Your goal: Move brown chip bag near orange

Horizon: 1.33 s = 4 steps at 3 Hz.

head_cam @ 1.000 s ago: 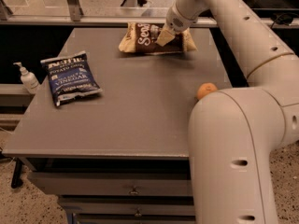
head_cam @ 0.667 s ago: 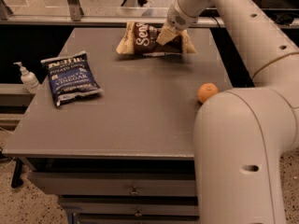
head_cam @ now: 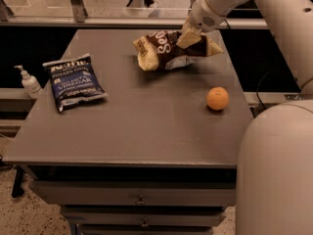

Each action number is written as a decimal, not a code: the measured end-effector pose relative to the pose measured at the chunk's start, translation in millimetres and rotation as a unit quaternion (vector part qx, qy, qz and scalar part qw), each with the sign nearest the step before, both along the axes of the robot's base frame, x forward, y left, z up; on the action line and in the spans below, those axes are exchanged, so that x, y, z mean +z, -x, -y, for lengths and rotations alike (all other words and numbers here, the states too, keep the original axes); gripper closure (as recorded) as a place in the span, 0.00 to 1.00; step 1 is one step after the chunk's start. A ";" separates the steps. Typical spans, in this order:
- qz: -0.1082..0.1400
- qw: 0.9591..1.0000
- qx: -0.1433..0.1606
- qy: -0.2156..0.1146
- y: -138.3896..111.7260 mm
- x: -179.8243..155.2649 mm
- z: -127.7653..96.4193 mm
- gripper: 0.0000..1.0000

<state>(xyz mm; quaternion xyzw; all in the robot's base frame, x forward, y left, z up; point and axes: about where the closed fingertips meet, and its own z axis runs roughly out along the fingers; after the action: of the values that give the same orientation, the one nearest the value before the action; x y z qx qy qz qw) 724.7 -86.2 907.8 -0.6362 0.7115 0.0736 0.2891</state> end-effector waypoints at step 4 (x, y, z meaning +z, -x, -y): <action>-0.028 0.996 0.080 0.032 68.1 -5.2 52.3 1.00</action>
Offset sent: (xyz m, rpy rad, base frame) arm -0.0623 -0.0475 -0.0028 -0.0600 0.0359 0.1302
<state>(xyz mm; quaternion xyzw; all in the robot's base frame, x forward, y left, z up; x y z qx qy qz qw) 656.6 -138.5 902.6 -0.6977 0.6681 0.0913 0.2419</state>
